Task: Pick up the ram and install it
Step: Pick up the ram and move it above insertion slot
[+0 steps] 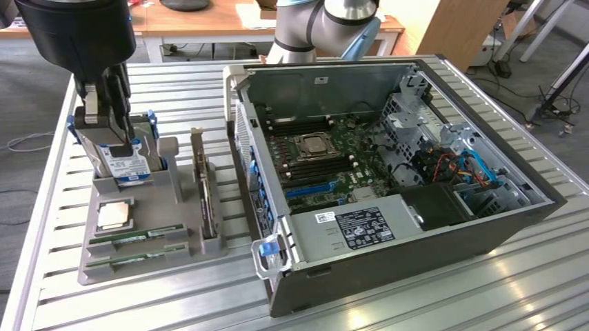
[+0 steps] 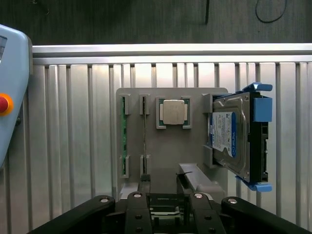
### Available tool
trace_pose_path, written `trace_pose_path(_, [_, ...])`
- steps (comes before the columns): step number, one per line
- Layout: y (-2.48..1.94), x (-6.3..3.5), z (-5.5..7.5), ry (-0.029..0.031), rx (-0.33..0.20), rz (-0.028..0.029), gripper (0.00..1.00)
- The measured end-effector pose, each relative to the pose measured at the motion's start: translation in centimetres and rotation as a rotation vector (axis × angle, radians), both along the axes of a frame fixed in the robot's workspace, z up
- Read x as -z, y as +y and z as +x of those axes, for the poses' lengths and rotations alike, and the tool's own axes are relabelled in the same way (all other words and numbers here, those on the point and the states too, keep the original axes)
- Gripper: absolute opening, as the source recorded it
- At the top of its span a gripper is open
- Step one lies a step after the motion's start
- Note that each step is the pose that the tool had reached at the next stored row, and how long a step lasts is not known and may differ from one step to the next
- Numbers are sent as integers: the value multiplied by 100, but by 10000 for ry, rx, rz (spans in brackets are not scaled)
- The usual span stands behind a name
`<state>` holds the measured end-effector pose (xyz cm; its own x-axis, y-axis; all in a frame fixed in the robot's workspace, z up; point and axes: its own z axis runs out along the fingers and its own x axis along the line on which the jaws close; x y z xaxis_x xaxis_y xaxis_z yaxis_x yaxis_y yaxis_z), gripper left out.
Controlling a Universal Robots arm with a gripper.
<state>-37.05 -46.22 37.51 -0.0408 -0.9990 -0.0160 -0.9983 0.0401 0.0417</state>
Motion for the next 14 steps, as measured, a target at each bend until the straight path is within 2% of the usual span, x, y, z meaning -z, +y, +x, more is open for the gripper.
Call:
trace_pose_path(5, [0,23,0,-1,0,0,36])
trace_pose_path(14, [0,121,0,0,-8,0,36])
